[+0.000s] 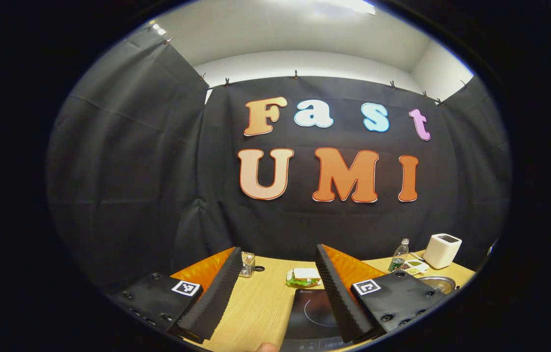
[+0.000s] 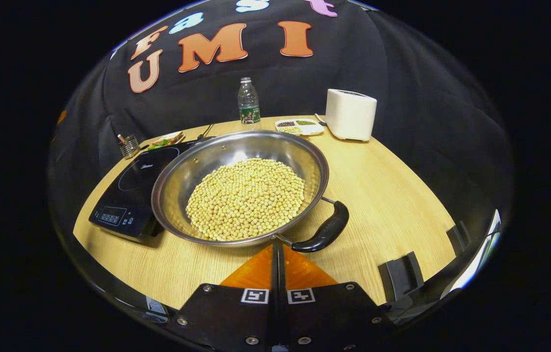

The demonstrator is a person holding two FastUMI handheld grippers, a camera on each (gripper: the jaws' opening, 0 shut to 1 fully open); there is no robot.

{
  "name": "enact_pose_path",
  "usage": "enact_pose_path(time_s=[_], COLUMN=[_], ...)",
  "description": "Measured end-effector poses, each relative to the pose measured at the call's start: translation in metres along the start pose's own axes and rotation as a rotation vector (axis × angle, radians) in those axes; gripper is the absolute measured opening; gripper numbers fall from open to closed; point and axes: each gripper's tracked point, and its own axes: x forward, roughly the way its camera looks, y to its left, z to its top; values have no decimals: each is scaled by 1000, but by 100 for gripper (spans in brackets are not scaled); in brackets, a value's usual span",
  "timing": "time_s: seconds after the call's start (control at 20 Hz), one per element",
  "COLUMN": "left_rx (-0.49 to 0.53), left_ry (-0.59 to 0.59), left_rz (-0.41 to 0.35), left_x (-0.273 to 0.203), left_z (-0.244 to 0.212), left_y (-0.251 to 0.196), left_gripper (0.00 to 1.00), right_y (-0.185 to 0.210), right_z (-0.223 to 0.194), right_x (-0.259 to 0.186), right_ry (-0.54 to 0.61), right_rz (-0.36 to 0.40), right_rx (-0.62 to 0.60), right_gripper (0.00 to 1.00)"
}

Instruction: First push the handle of the pot to place it horizontally, then grasp the pot with both hands and set it on the induction cooktop.

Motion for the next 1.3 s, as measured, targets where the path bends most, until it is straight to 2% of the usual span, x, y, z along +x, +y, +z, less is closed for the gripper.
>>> enact_pose_path(time_s=[0.55,1.3], left_rx=[9,-2], left_ry=[31,87], left_rz=[-12,-41], left_x=[16,44], left_z=[-11,-34], left_y=[-15,-42], left_gripper=[99,99], right_y=[-43,-77], right_z=[22,62], right_x=[28,78], right_ry=[-9,-11], right_rz=[-92,-153], right_rx=[71,110], right_gripper=[0,0])
